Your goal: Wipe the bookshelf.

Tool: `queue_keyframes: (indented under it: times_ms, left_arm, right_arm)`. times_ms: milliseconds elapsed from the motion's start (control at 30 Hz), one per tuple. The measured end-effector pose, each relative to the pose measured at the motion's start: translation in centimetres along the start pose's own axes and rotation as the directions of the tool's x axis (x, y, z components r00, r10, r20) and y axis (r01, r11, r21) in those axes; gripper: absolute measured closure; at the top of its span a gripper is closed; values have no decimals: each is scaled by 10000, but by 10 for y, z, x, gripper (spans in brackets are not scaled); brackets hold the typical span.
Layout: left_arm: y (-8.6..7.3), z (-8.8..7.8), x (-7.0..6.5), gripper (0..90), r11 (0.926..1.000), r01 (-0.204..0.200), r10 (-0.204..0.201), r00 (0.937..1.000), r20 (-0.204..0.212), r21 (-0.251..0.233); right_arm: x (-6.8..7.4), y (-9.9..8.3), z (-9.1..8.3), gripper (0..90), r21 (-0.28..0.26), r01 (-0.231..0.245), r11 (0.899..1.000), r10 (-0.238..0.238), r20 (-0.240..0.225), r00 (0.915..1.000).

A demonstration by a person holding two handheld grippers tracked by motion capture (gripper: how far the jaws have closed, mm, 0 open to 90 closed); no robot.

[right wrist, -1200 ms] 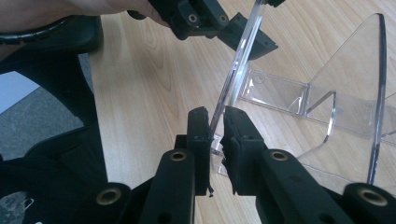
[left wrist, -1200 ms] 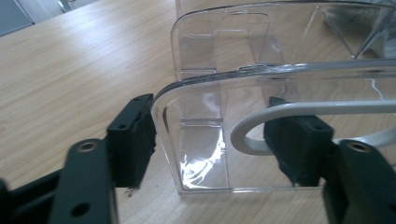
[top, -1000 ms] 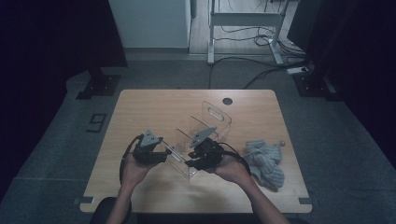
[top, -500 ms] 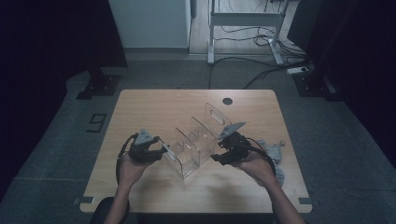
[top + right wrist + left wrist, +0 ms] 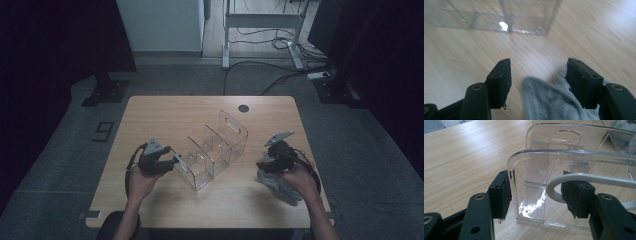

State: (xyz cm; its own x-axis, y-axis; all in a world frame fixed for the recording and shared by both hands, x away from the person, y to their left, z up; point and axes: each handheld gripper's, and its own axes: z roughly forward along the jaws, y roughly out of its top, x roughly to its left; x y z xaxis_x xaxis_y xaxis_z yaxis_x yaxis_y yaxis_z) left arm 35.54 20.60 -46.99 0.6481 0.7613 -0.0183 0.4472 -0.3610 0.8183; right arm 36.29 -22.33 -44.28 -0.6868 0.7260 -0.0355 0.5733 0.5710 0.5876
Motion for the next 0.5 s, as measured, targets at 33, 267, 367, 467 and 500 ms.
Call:
queue_keyframes:
  times_ms: [33,267,367,467,500]
  left_arm:
    - [0,0,0,427,10000,13,-13,10000,-11,-4]
    - [-1,-1,-1,427,9999,153,-153,9999,-54,30]
    - [-2,-2,-2,427,9999,164,-164,9999,-32,35]
    - [-3,-4,-2,429,9997,221,-221,9998,21,39]
    - [-3,-5,-2,431,9997,245,-245,9997,50,24]
  right_arm:
    - [-5,-5,2,354,45,-145,9999,145,-8,9999]
    - [-28,-37,23,333,340,-1117,9932,1108,263,9935]
    - [-35,-47,32,315,574,-1269,9903,1251,335,9916]
    - [-40,-54,38,317,592,-1459,9875,1434,459,9886]
    - [-41,-56,41,320,629,-1533,9862,1510,399,9877]
